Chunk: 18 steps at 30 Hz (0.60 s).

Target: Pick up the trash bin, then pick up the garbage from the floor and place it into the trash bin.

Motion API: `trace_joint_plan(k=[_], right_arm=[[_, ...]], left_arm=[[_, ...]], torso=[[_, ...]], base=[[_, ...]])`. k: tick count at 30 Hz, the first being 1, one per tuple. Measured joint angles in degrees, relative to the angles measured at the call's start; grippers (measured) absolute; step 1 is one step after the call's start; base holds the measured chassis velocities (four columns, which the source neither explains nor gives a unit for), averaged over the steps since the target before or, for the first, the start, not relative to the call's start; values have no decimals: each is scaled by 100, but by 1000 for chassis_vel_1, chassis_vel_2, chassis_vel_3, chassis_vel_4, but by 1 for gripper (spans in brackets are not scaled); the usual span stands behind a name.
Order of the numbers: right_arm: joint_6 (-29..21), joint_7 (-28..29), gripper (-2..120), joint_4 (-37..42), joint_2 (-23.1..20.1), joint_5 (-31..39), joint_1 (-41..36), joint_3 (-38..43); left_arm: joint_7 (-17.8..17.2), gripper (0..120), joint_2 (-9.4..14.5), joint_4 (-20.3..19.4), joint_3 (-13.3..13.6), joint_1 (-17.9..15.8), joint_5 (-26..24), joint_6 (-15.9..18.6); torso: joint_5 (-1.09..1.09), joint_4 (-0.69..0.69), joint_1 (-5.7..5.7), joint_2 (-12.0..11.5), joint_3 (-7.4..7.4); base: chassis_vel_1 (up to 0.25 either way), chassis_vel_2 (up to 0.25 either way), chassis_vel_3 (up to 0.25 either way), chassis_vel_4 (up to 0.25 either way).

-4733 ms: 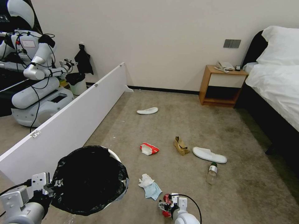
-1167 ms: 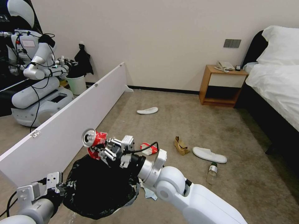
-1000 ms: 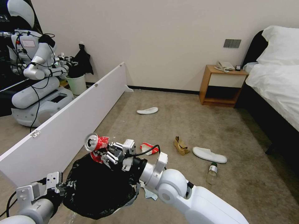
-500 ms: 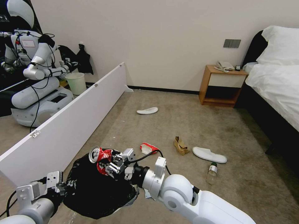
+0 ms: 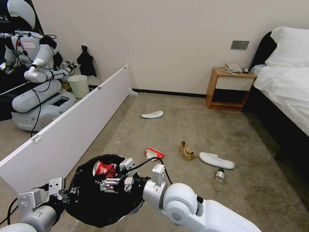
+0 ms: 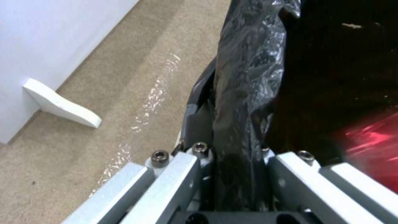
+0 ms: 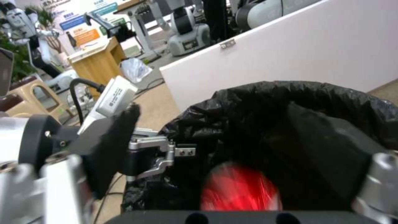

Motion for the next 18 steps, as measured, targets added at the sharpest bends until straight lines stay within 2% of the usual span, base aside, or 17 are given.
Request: trace_joint_plan(k=[5,18], right_arm=[[-2,2,100,1,9,37,3,3],[40,-75,100,-1,139,86,35,-26]], left_arm=[[5,3,8,14,0,-6,-1,0],[23,3,41,44,-18,-21,-28,0]], torso=[[0,0,0,0,0],[0,0,0,0,0]], base=[[0,0,0,0],[0,0,0,0]])
